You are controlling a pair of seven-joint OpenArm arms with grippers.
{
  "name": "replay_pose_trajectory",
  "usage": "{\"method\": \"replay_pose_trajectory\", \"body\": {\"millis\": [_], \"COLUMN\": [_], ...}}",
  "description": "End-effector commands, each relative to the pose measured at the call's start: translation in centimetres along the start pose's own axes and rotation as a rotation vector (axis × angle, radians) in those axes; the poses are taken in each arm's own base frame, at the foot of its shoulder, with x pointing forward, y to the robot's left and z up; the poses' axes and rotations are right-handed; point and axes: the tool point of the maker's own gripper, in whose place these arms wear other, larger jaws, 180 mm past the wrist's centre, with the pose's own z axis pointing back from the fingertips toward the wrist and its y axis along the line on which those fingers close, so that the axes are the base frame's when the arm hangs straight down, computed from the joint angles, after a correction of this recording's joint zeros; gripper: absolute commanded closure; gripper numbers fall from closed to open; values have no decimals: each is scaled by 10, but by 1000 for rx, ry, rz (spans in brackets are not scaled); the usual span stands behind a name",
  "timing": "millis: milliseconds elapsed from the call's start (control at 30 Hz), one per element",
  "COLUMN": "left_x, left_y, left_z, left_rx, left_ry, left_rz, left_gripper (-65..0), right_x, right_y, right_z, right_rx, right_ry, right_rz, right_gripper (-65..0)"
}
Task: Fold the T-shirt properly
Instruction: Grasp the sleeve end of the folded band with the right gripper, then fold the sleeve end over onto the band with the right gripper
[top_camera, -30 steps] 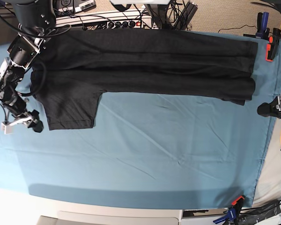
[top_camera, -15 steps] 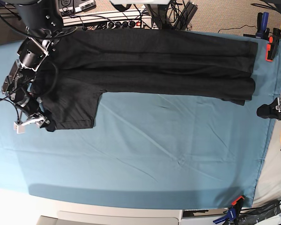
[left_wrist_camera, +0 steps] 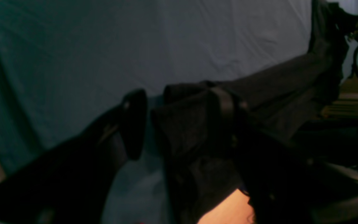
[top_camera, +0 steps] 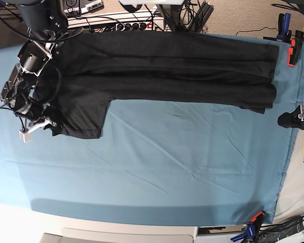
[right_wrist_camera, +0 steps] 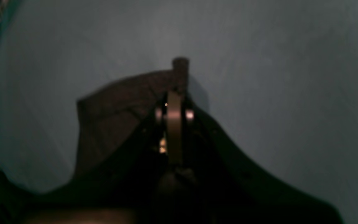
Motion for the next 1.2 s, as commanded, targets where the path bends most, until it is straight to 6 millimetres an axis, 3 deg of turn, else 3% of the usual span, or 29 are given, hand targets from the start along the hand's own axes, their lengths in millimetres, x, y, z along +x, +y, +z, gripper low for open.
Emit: {"method": "replay_pose_trajectory", "body": {"millis": [0, 167, 300, 700, 1167], "left_x": [20, 20, 20, 20, 20], "left_y": [-2, -2, -2, -2, -2], "left_z": [17, 17, 17, 17, 17], "left_rx": [12, 12, 13, 13, 13], "left_ry": [-48, -48, -48, -48, -48], "left_rz": [-35, -35, -35, -36, -36], "left_gripper": [-320, -320, -320, -320, -320], "right_x": [38, 57, 50, -57, -131], "right_y": [11, 44, 54, 98, 126], "right_z": [15, 52, 72, 73, 118], "right_rx": [29, 76, 42, 151, 170], "right_ry": [-102, -155, -125, 146, 274], "right_rz": [51, 195, 339, 524, 667], "right_gripper": [0, 0, 0, 0, 0]}}
